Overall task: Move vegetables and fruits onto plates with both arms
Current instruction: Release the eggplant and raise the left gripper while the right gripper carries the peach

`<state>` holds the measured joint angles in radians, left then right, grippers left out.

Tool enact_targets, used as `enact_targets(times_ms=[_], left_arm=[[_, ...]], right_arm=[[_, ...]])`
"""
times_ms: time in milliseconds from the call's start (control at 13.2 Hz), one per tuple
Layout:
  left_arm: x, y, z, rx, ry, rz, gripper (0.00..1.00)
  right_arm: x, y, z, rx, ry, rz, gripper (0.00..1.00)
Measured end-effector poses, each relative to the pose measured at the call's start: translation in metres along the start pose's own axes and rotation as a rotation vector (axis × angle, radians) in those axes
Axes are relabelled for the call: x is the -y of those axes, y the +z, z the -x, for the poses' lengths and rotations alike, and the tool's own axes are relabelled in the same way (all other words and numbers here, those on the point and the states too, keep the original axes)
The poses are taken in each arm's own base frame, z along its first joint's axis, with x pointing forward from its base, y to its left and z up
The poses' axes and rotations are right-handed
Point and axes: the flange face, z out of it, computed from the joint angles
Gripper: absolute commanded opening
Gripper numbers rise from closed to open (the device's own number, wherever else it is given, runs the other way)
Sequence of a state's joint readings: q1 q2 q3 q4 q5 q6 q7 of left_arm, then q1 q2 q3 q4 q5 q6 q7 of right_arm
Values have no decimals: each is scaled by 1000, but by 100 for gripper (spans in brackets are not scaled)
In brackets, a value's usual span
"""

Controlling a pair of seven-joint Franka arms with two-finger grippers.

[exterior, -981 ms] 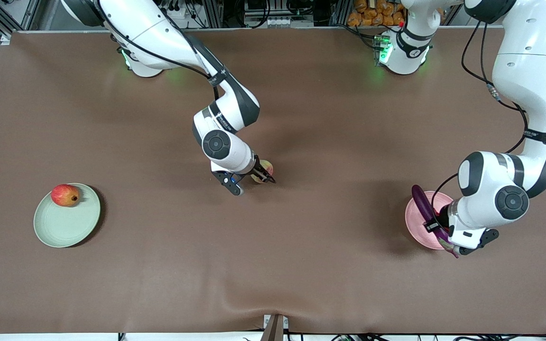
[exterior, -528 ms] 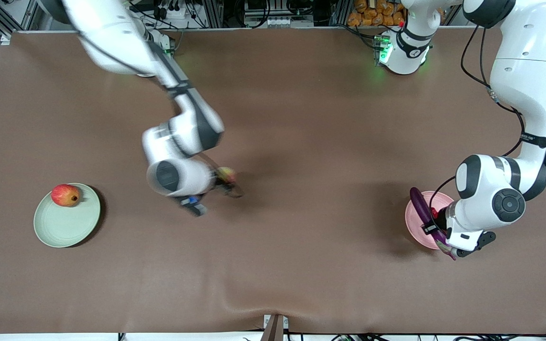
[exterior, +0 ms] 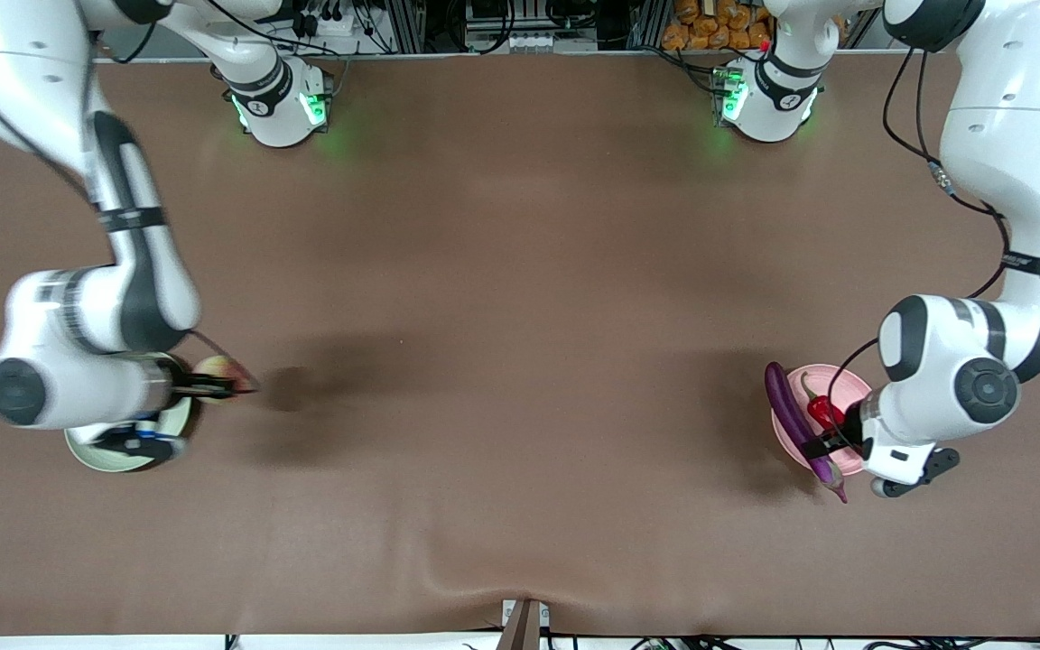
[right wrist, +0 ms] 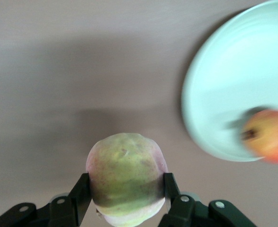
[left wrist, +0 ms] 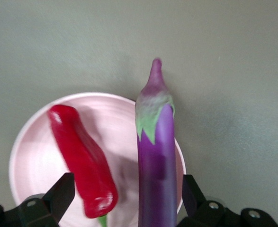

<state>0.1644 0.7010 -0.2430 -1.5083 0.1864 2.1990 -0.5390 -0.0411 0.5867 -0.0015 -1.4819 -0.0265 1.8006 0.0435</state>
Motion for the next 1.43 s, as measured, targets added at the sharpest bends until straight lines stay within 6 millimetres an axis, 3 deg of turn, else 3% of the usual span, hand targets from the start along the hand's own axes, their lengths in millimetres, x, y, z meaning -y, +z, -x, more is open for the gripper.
enact_targets(times_ms=[151, 302, 528, 755, 906, 981, 1208, 1434], left_arm=[[9, -24, -2, -3, 16, -12, 100], [10, -39, -2, -8, 20, -17, 100], [7, -67, 0, -38, 26, -10, 100], [-1, -132, 12, -75, 55, -12, 100], [-8, -186, 30, -94, 125, -22, 100], [-8, -212, 39, -104, 147, -31, 100], [-5, -275, 69, -129, 173, -55, 100], [-14, -323, 105, -125, 190, -38, 100]], right_arm=[[-60, -2, -4, -33, -99, 59, 0], [-93, -5, -8, -79, -132, 73, 0], [-95, 2, -21, -145, -143, 80, 0], [-94, 23, -35, -184, -148, 83, 0], [-97, 34, -40, -194, -145, 84, 81], [-98, 39, -41, -192, -145, 83, 100], [-99, 49, -44, -189, -143, 81, 100], [-90, 48, -43, -176, -116, 0, 100]])
